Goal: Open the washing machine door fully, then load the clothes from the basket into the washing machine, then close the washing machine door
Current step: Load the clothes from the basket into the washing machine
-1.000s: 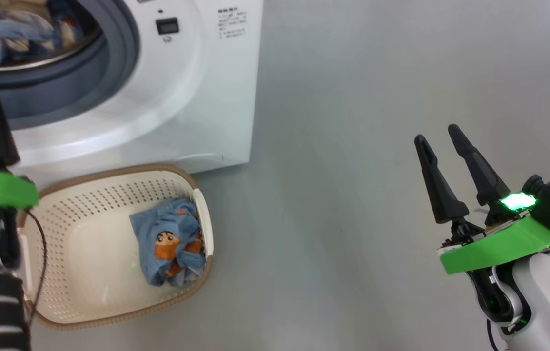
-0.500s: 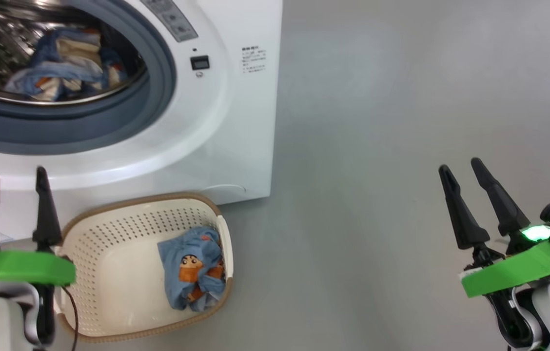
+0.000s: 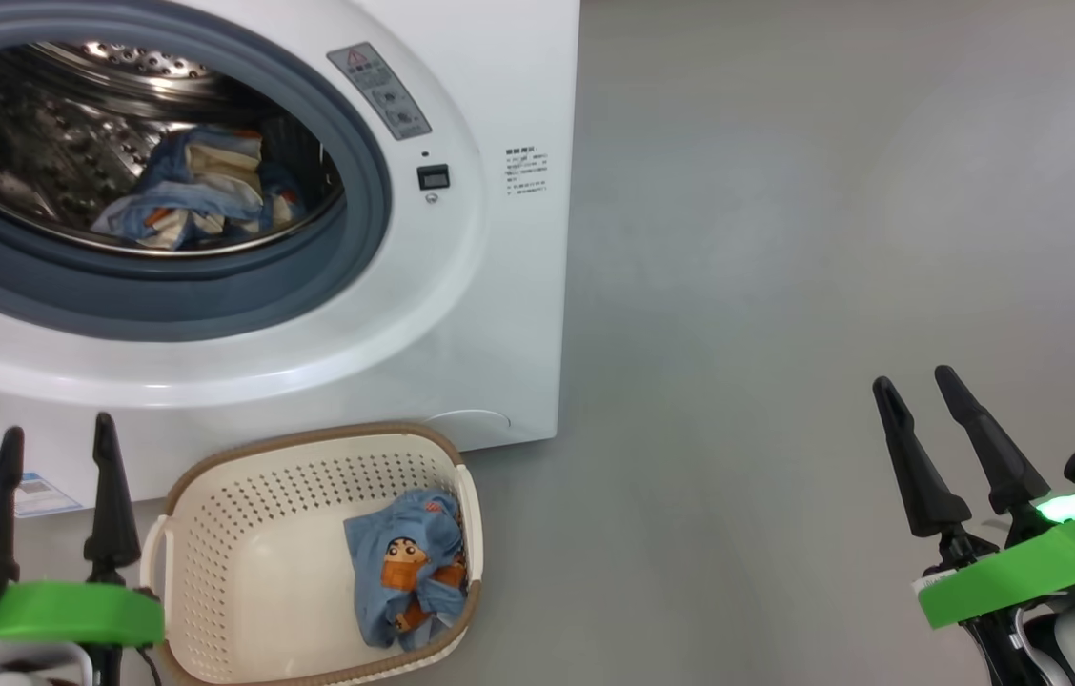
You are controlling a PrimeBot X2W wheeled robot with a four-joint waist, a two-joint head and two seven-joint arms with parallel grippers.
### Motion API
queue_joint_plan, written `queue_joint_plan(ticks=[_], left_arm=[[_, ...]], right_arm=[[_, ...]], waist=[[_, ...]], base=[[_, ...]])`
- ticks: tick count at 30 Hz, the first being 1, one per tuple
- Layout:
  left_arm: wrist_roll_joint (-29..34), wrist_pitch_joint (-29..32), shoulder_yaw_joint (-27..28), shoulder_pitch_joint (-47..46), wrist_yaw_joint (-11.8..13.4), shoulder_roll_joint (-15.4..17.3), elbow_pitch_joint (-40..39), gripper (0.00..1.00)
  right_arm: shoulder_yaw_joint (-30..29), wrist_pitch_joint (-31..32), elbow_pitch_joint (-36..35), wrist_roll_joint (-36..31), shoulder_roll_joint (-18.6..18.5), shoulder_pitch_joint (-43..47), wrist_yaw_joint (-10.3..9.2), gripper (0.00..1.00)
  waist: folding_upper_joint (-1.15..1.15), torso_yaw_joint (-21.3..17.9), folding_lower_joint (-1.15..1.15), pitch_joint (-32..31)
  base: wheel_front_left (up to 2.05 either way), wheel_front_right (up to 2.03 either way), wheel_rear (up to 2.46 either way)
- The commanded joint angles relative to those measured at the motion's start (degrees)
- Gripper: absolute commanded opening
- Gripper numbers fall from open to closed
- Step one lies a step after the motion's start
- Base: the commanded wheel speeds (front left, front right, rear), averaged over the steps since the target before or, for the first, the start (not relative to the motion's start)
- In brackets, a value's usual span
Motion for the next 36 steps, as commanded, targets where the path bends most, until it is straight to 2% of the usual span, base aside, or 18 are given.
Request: queue_joint_plan(ticks=[1, 10, 20, 36], left_arm=[[0.34, -0.31, 1.65, 0.3, 0.02, 1.29, -2.15, 1.0], [-0.5, -0.31, 1.59, 5.18, 0.02, 0.68, -5.26, 1.0], [-0.75, -0.31, 2.44, 10.16, 0.02, -1.45, -8.71, 1.0], [-0.79, -0.31, 3.31, 10.83, 0.02, -1.43, -11.24, 1.0]], right_arm=[[0.19, -0.46, -1.33, 0.26, -1.4, 0.6, 0.42, 1.0], [-0.57, -0.46, -1.72, 0.07, -1.63, 2.63, 0.42, 1.0], [-1.24, -0.46, -2.05, -0.09, -1.59, 4.11, 0.42, 1.0], [-1.66, -0.46, -2.63, -0.45, -1.29, 3.82, 0.42, 1.0]], waist=[[0.0, 0.36, 0.01, -0.64], [0.0, 1.0, 0.01, -1.7], [0.0, 1.42, 0.01, -3.02], [0.0, 1.5, 0.01, -1.93]], base=[[0.0, 0.0, 0.0], [0.0, 0.0, 0.0], [0.0, 0.0, 0.0], [0.0, 0.0, 0.0]])
